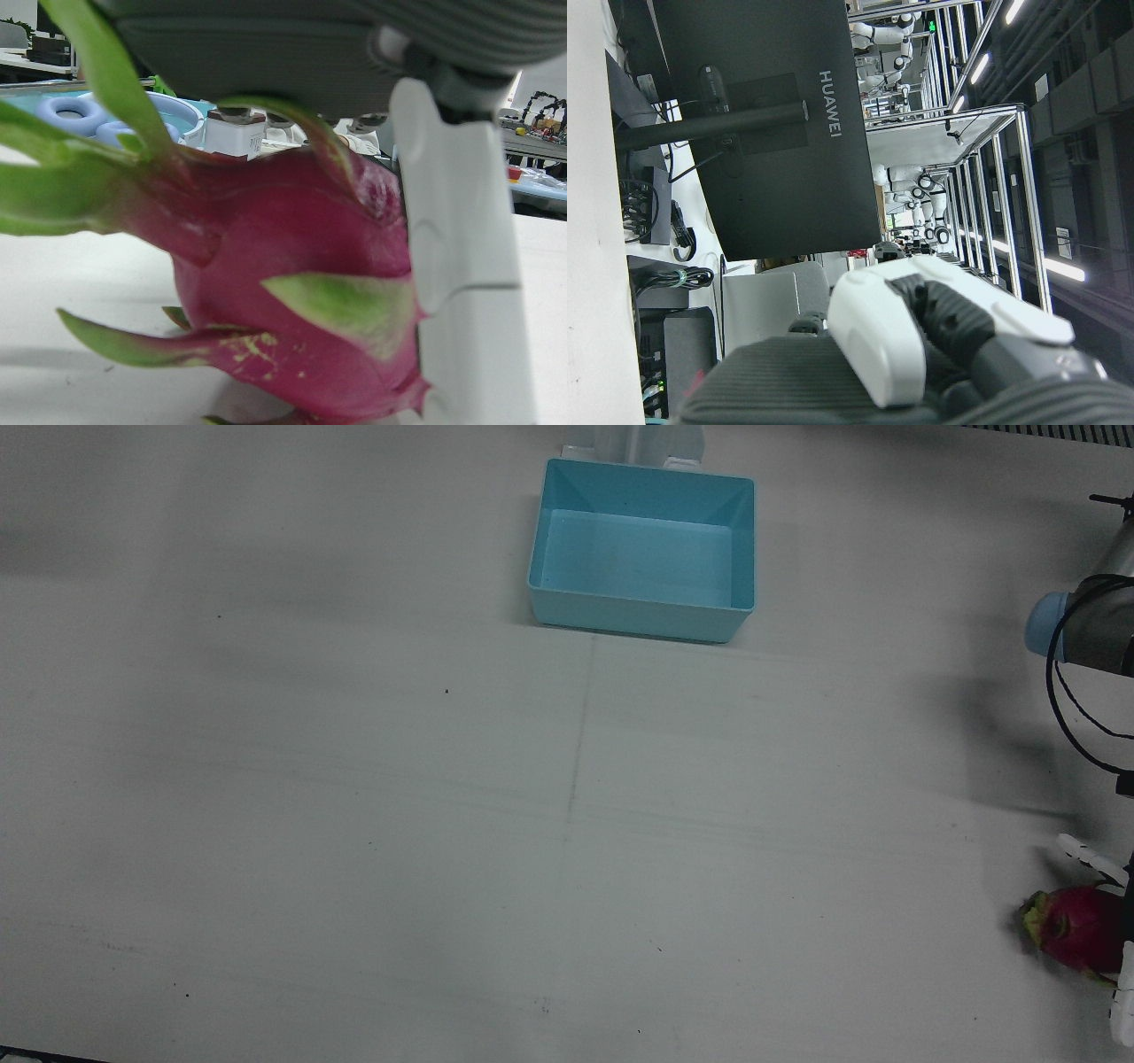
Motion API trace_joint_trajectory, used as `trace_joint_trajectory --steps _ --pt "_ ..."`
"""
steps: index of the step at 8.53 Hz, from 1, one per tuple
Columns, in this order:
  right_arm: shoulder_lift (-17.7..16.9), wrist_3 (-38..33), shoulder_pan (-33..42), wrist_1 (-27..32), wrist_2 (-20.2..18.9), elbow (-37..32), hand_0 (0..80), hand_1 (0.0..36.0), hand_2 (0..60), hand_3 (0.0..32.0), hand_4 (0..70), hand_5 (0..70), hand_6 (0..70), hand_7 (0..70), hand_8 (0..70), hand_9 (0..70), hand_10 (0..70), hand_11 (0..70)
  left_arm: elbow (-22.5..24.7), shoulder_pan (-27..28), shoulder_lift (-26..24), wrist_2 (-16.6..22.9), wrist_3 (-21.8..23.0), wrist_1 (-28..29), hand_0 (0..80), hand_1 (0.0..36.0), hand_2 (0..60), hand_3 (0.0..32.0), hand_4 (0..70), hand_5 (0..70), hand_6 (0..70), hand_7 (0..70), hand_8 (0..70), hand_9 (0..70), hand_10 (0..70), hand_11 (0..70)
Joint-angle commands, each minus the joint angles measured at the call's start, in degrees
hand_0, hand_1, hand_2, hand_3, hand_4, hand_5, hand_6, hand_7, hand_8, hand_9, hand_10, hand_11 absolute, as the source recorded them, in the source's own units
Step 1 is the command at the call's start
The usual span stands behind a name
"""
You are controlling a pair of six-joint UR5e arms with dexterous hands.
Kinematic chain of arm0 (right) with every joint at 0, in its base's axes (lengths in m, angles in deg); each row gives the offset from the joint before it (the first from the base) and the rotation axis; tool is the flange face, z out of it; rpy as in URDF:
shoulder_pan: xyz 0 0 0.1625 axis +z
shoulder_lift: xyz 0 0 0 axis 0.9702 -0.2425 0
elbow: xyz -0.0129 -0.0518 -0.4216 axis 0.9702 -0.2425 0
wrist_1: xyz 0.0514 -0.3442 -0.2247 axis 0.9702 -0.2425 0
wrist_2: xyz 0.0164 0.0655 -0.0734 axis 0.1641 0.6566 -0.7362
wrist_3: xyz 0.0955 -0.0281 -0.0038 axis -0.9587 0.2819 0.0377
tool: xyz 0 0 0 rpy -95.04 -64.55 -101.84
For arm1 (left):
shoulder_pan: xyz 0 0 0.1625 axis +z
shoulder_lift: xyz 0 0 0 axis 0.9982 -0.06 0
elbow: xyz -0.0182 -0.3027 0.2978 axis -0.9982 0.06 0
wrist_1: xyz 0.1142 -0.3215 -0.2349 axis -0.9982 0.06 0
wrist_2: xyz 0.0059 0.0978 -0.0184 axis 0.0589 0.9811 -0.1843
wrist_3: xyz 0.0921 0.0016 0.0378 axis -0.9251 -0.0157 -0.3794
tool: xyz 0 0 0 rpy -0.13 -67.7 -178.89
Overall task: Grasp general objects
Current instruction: 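Lower the left hand around the dragon fruit, then close the left hand fingers around the dragon fruit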
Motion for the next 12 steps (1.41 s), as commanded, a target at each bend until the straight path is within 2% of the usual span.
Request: trace_joint_trajectory --steps 1,2,4,6,8,11,12 --pt "0.0 0.0 0.0 -0.09 0.0 0.0 0.0 0.0 0.0 0.0 0.0 0.0 0.0 0.0 0.0 0.0 0.0 0.0 -0.45 0.04 -1.57 0.0 -0.32 -0.79 56.8 22.1 0.0 0.0 0.0 0.0 0.0 0.0 0.0 0.0 0.0 0.0" --pt "0.0 0.0 0.0 0.0 0.0 0.0 0.0 0.0 0.0 0.0 0.0 0.0 0.0 0.0 0.0 0.0 0.0 0.0 -0.45 0.04 -1.49 0.0 -0.4 -0.96 56.9 22.1 0.0 0.0 0.0 0.0 0.0 0.0 0.0 0.0 0.0 0.0" --pt "0.0 0.0 0.0 0.0 0.0 0.0 0.0 0.0 0.0 0.0 0.0 0.0 0.0 0.0 0.0 0.0 0.0 0.0 -0.45 -0.05 -1.49 0.0 -3.29 -1.49 56.0 21.2 0.0 0.0 0.0 0.0 0.0 0.0 0.0 0.0 0.0 0.0" --pt "0.0 0.0 0.0 0.0 0.0 0.0 0.0 0.0 0.0 0.0 0.0 0.0 0.0 0.0 0.0 0.0 0.0 0.0 -0.54 0.04 -1.14 0.0 -3.57 -1.49 57.7 22.6 0.0 0.0 0.0 0.0 0.0 0.0 0.0 0.0 0.0 0.0" --pt "0.0 0.0 0.0 0.0 0.0 0.0 0.0 0.0 0.0 0.0 0.0 0.0 0.0 0.0 0.0 0.0 0.0 0.0 -0.54 0.04 -1.48 0.09 -5.14 -1.76 56.3 21.7 0.0 0.0 0.0 0.0 0.0 0.0 0.0 0.0 0.0 0.0" --pt "0.0 0.0 0.0 0.0 0.0 0.0 0.0 0.0 0.0 0.0 0.0 0.0 0.0 0.0 0.0 0.0 0.0 0.0 -0.54 0.04 -2.01 0.0 -6.81 -1.76 57.4 22.6 0.0 0.0 0.0 0.0 0.0 0.0 0.0 0.0 0.0 0.0" --pt "0.0 0.0 0.0 0.0 0.0 0.0 0.0 0.0 0.0 0.0 0.0 0.0 0.0 0.0 0.0 0.0 0.0 0.0 -0.89 0.04 -2.19 0.0 -7.95 -1.58 57.4 22.3 0.0 0.0 3.4 0.0 0.0 0.0 0.0 0.0 0.0 0.0"
